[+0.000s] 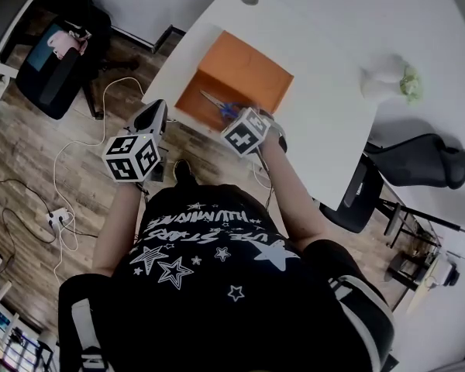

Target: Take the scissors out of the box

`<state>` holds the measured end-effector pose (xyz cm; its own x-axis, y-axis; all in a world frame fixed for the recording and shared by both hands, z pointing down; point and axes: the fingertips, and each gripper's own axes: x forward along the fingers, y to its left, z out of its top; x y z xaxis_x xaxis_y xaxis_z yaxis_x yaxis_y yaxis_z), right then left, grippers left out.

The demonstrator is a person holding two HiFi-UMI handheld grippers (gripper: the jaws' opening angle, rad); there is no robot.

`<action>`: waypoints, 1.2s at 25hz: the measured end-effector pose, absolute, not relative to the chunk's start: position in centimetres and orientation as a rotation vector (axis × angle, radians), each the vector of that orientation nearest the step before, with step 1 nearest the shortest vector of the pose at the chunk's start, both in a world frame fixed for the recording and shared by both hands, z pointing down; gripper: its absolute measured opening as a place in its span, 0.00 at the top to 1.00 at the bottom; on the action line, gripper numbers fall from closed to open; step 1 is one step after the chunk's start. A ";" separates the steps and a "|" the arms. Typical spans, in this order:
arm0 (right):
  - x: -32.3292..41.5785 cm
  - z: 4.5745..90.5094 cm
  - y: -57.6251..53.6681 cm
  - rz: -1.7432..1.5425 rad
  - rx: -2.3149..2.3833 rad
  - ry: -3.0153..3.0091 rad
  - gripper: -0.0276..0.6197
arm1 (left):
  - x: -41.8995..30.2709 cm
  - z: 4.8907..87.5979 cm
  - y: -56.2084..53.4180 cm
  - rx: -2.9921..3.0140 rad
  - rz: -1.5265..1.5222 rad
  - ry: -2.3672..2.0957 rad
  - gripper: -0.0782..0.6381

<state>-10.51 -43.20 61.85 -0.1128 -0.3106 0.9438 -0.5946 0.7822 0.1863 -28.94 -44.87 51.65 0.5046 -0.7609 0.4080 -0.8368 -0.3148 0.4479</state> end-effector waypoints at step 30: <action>-11.8 62.8 -42.4 0.366 0.539 -1.647 0.79 | -31.1 52.1 -45.3 2.133 0.134 -1.274 0.87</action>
<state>-11.85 -42.37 62.79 -0.0875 -0.1369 0.9867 -0.5417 0.8378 0.0682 -31.08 -45.29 52.06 0.5246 -0.7547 0.3938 -0.8200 -0.3237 0.4720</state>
